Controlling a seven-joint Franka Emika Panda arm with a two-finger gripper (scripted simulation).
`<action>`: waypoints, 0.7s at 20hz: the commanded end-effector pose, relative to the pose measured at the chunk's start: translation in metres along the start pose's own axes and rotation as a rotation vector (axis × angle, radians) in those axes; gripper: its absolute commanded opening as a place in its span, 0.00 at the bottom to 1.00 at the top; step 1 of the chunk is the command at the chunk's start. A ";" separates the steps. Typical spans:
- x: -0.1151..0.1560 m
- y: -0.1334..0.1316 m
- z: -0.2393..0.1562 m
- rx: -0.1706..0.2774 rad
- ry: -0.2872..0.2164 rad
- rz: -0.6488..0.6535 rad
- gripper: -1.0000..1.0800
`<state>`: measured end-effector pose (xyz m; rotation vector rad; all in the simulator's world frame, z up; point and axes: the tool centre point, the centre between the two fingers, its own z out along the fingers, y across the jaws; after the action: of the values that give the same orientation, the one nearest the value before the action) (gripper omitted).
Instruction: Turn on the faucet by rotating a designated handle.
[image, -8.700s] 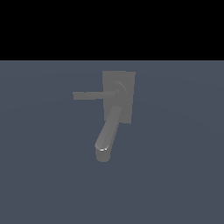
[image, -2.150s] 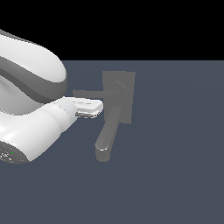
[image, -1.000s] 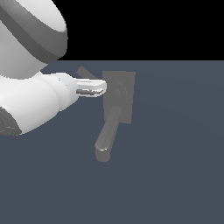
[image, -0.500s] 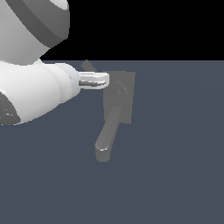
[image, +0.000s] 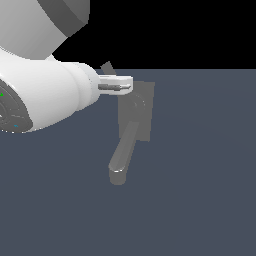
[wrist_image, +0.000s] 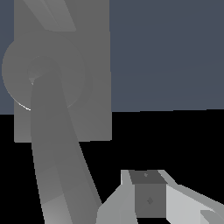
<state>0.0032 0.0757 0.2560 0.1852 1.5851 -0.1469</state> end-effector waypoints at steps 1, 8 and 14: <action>-0.014 -0.008 0.003 0.003 -0.017 0.004 0.00; -0.033 -0.025 0.003 0.001 -0.022 0.006 0.00; -0.024 -0.036 0.000 0.002 0.000 0.001 0.00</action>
<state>-0.0044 0.0501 0.2755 0.1794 1.5917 -0.1406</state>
